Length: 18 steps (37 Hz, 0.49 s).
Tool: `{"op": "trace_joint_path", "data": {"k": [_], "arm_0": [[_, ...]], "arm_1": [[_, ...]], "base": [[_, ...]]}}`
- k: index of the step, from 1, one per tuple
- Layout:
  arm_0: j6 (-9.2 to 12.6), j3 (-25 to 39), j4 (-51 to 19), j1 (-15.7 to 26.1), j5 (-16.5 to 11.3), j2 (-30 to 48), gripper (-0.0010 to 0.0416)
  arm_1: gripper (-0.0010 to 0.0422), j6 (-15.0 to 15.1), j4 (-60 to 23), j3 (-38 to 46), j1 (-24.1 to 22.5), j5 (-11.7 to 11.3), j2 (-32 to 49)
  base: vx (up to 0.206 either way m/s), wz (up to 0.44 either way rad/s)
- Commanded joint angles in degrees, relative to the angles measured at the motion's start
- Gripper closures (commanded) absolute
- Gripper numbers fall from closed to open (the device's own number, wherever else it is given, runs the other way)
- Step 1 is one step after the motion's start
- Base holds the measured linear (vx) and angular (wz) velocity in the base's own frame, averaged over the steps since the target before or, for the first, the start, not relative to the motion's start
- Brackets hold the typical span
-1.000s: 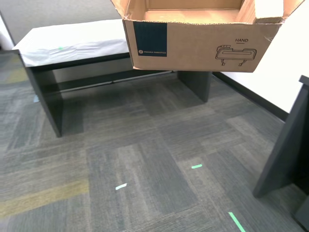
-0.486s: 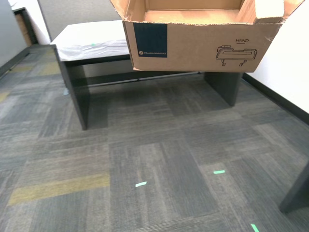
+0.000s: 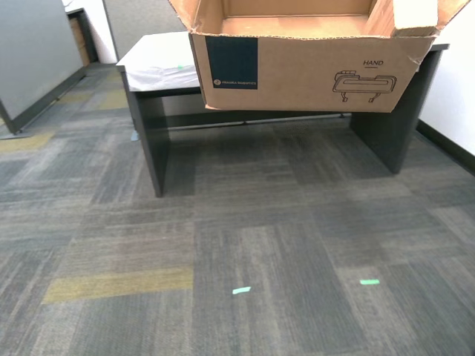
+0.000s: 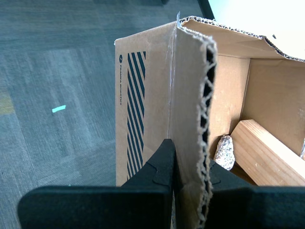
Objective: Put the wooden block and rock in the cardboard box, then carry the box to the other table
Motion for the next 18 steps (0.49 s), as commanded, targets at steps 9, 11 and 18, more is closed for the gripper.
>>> {"op": "trace_joint_path", "data": {"k": [9, 11, 18], "arm_0": [[0.11, 0.04, 0.13, 0.02, -0.39, -0.04, 0.0406], [0.11, 0.04, 0.13, 0.02, -0.39, -0.04, 0.0406], [-0.09, 0.02, 0.26, 0.02, -0.39, -0.04, 0.0406]], "arm_1": [[0.0413, 0.0, -0.39, 0.09, -0.02, 1.42, -0.07], [0.0412, 0.0, -0.37, 0.09, 0.0, 1.4, -0.07], [0.0413, 0.15, -0.17, 0.09, 0.0, 1.38, -0.07]], "base": [[0.186, 0.056], [0.201, 0.016], [0.198, -0.03]]}}
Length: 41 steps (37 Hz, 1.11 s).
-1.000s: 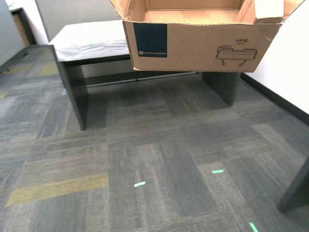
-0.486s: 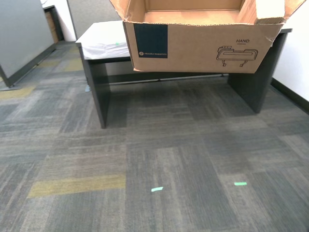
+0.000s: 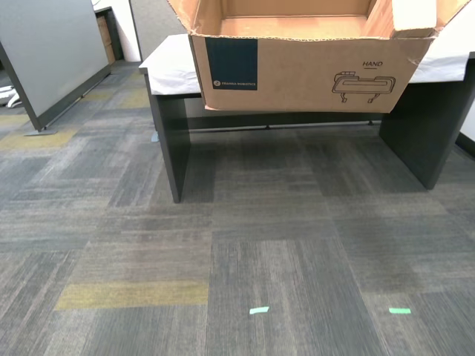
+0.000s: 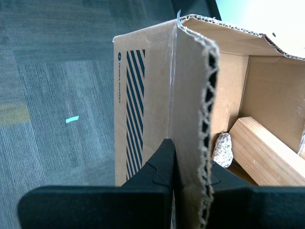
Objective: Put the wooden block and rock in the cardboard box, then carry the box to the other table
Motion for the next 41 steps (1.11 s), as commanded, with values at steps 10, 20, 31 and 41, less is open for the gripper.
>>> {"op": "trace_joint_path", "data": {"k": [10, 20, 31, 41], "arm_0": [[-0.37, 0.07, 1.73, 0.0, -0.37, -0.09, 0.0406], [-0.31, 0.07, 2.45, 0.02, -0.37, -0.09, 0.0406], [-0.33, 0.07, 2.4, 0.17, -0.39, -0.09, 0.0406], [-0.31, 0.07, 2.1, 0.28, -0.37, -0.09, 0.0406]], "arm_1": [[0.0413, 0.46, 0.87, 0.09, 0.0, 0.17, -0.07], [0.0413, 0.37, 0.83, 0.09, 0.02, 0.17, 0.04], [0.0412, 0.33, 0.83, 0.09, 0.02, 0.17, 0.04], [0.0412, -0.11, 0.7, 0.09, 0.0, 0.2, 0.04]], "base": [[0.182, -0.221], [0.172, -0.243], [0.164, -0.131], [0.178, -0.07]]}}
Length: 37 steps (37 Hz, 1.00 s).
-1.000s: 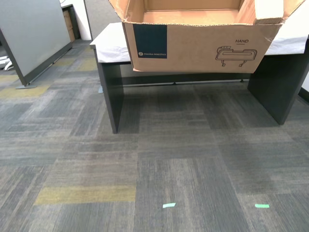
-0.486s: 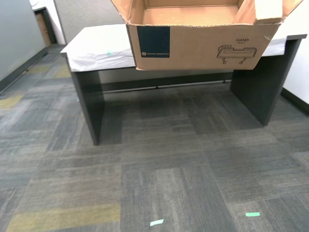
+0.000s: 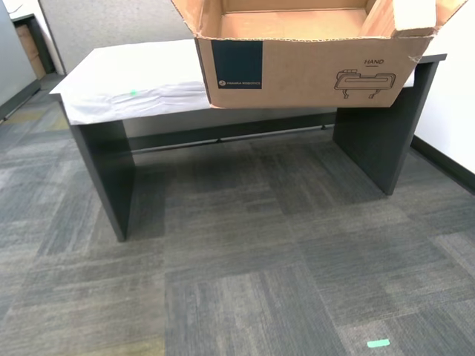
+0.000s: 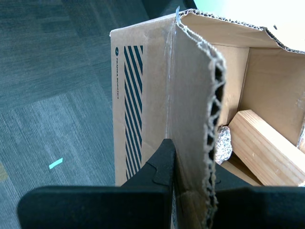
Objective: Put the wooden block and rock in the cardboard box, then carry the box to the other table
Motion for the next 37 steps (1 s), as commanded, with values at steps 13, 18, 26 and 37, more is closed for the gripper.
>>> {"op": "trace_joint_path", "data": {"k": [13, 18, 26, 37], "arm_0": [[-0.04, 0.07, -0.17, 0.09, -0.39, -0.07, 0.0406], [-0.07, 0.07, -0.17, 0.11, -0.39, -0.07, 0.0406], [-0.09, 0.07, -0.11, 0.11, -0.39, -0.07, 0.0406], [-0.2, 0.07, 0.02, 0.13, -0.39, -0.07, 0.0406]], "arm_1": [[0.0413, -1.01, -0.35, 0.09, -0.02, 0.2, -0.04], [0.0413, -1.92, -0.68, 0.09, -0.02, 0.2, -0.02], [0.0413, -2.16, -0.74, 0.09, -0.02, 0.2, -0.02], [0.0413, -2.16, -0.98, 0.09, 0.0, 0.2, -0.02]], "base": [[0.194, -0.021], [0.203, 0.004], [0.211, 0.009], [0.215, 0.017]]}}
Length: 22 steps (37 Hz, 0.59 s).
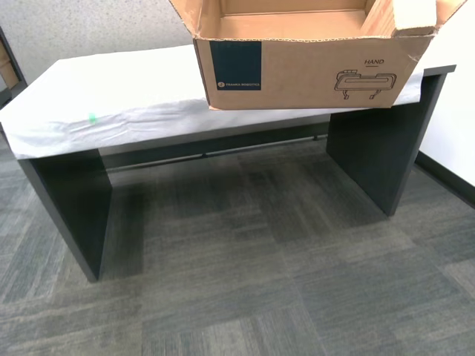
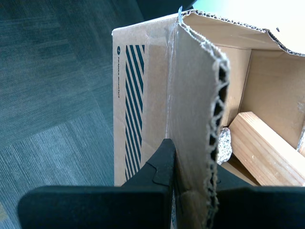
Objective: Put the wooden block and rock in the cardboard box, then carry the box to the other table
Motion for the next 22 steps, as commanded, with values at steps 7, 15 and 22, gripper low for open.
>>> {"op": "trace_joint_path", "data": {"k": [7, 15, 22], "arm_0": [[-0.48, 0.07, 0.2, 0.02, -0.39, -0.07, 0.0406], [-0.48, 0.07, 0.22, 0.02, -0.42, -0.07, 0.0406], [-0.48, 0.07, 0.04, 0.02, -0.39, -0.07, 0.0406]], "arm_1": [[0.0413, -1.03, -1.01, 0.09, -0.02, 0.17, -0.02], [0.0413, -1.33, -1.4, 0.09, 0.0, 0.17, -0.02], [0.0413, -1.75, -1.6, 0.09, 0.0, -0.15, -0.04]], "base": [[0.218, 0.016], [0.215, 0.037], [0.215, 0.06]]}}
